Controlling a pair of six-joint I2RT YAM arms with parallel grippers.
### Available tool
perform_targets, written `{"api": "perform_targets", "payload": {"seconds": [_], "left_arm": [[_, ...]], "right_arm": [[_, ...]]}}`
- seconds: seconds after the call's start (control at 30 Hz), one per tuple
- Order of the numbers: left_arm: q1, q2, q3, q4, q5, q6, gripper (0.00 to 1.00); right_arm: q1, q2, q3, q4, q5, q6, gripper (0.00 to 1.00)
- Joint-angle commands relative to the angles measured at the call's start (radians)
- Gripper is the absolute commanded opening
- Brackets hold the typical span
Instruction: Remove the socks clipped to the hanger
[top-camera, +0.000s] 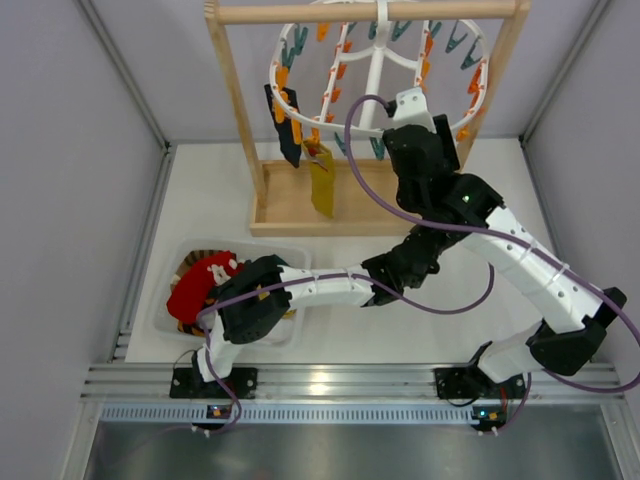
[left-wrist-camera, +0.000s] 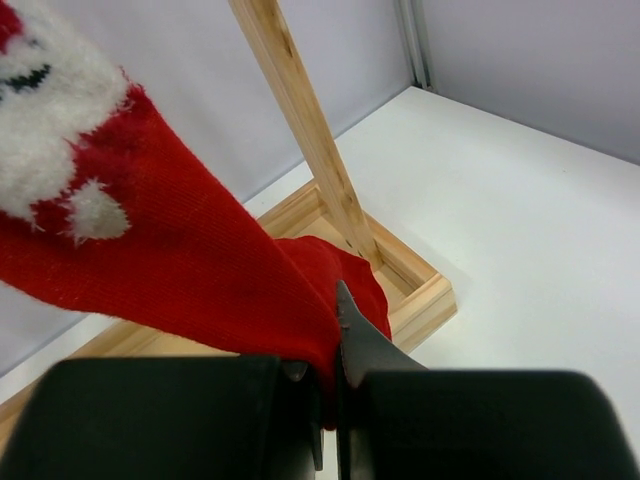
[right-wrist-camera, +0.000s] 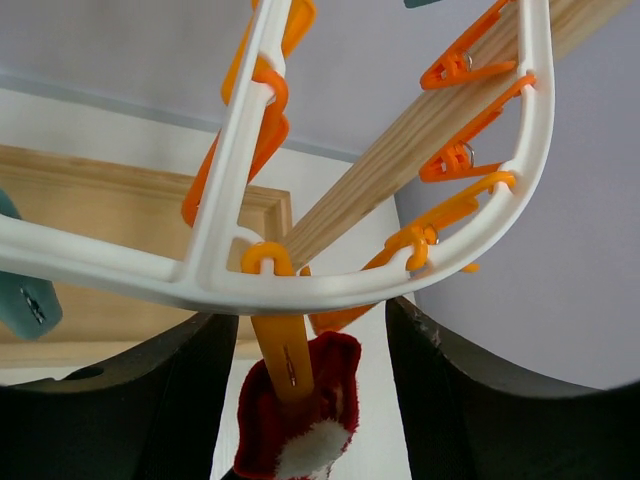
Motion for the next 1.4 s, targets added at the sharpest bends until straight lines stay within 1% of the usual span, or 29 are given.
{"api": "perform_targets", "payload": {"seconds": [0.0,0.13,0.2,0.23,0.27,0.3,0.33,0.5,0.53,0.6,0.63,0.77,0.83,0.93,0.97,1.03,1.17,1.27,1.3,1.37], "left_arm": [[-0.011,-0.034,0.04,0.005,0.039,-0.016,0.0],[-0.014,-0.032,0.054,-0.003,0.07,-0.001,0.0],[-0.014,-0.029,0.056,-0.005,0.07,0.009,0.0],[-0.014,-0.028,0.056,-0.003,0.065,0.012,0.0],[-0.013,-0.026,0.056,-0.003,0.058,0.018,0.0],[-0.013,-0.025,0.056,-0.005,0.055,0.021,0.0],[-0.011,-0.019,0.057,-0.005,0.05,0.019,0.0],[-0.01,-0.018,0.048,-0.011,0.053,-0.004,0.0],[-0.01,-0.028,0.034,-0.011,0.062,-0.01,0.0],[-0.01,-0.035,0.021,-0.011,0.072,-0.022,0.0],[-0.01,-0.041,0.002,-0.012,0.079,-0.027,0.0],[-0.008,-0.071,-0.033,-0.011,0.107,-0.048,0.0],[-0.008,-0.08,-0.051,-0.011,0.118,-0.051,0.0],[-0.007,-0.098,-0.074,-0.009,0.133,-0.062,0.0],[-0.005,-0.103,-0.081,-0.009,0.136,-0.068,0.0],[-0.004,-0.118,-0.1,-0.009,0.144,-0.082,0.02],[0.012,-0.138,-0.124,-0.009,0.153,-0.097,0.05],[0.021,-0.155,-0.14,-0.009,0.164,-0.103,0.09],[0.022,-0.158,-0.144,-0.009,0.17,-0.103,0.1],[0.026,-0.17,-0.157,-0.009,0.179,-0.103,0.19]], "right_arm": [[0.015,-0.014,-0.035,0.109,0.089,-0.038,0.58],[0.029,-0.024,-0.078,0.198,0.121,-0.098,0.59],[0.028,-0.027,-0.081,0.206,0.126,-0.107,0.52],[0.029,-0.041,-0.081,0.201,0.104,-0.107,0.49],[0.028,-0.047,-0.083,0.2,0.086,-0.103,0.41],[0.025,-0.055,-0.081,0.192,0.057,-0.084,0.38],[0.021,-0.069,-0.08,0.171,-0.018,-0.075,0.38],[-0.001,-0.057,-0.044,0.128,-0.078,-0.058,0.32],[-0.011,-0.054,-0.034,0.102,-0.139,-0.051,0.31],[-0.05,-0.055,-0.026,0.085,-0.215,-0.023,0.31],[-0.066,-0.063,-0.029,0.08,-0.288,-0.017,0.31],[-0.13,-0.075,-0.034,0.077,-0.407,-0.009,0.32],[-0.172,-0.084,-0.037,0.077,-0.517,0.0,0.31],[-0.225,-0.095,-0.038,0.077,-0.615,0.009,0.21],[-0.238,-0.098,-0.04,0.078,-0.635,0.015,0.19],[-0.271,-0.11,-0.043,0.081,-0.68,0.016,0.18],[-0.314,-0.13,-0.049,0.085,-0.758,0.016,0.13],[-0.354,-0.139,-0.052,0.085,-0.862,0.012,0.12],[-0.379,-0.141,-0.052,0.083,-0.934,0.009,0.11],[-0.405,-0.143,-0.05,0.072,-1.003,0.017,0.1]]}}
